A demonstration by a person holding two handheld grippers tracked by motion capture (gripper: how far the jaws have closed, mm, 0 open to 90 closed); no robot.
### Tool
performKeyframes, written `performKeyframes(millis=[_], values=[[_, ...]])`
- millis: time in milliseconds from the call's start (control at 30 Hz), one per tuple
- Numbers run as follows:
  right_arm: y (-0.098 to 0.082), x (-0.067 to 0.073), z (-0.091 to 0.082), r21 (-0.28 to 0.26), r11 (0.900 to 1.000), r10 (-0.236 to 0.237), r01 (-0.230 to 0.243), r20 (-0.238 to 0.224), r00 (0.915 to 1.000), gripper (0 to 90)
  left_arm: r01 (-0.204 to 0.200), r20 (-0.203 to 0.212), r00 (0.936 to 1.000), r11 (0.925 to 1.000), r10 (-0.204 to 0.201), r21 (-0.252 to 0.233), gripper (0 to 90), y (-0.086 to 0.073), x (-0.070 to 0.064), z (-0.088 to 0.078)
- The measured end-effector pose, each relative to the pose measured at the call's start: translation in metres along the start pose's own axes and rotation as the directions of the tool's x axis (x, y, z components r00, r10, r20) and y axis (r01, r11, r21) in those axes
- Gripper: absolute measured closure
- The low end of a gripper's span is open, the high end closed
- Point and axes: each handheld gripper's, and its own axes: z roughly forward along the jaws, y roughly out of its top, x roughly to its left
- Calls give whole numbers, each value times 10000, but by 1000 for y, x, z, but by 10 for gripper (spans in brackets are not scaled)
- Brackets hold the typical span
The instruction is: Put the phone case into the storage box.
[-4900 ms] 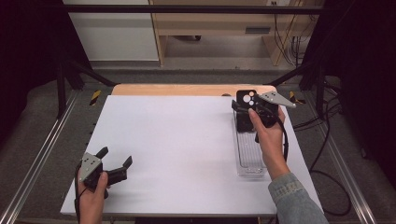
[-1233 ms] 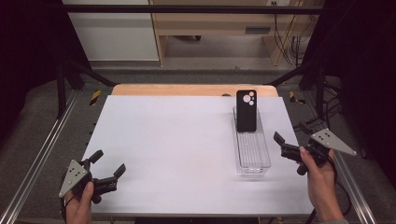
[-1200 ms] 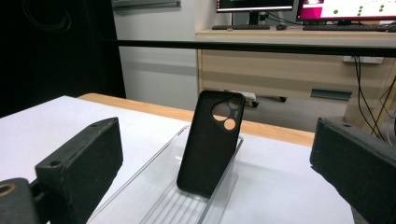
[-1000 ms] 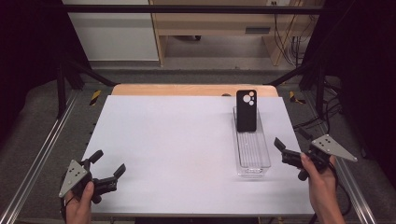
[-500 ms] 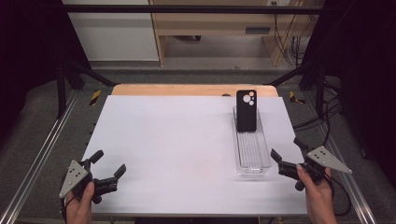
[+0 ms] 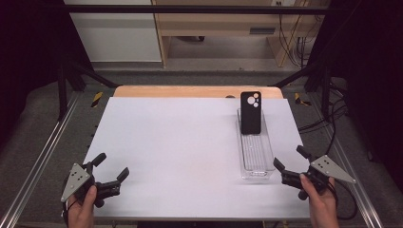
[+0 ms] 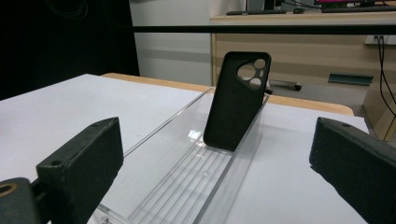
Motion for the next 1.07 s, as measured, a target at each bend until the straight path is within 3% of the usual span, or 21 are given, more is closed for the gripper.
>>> performKeyframes(millis=[667,1067], values=[[-3,16,8,-6,10000,-61,60,-411,9991,32,-148,194,9997,9999,147,11,13,1,-6,1],[-4,22,21,304,9994,-128,145,-567,9983,35,-15,253,9997,9993,6,377,10,-1,-16,0]])
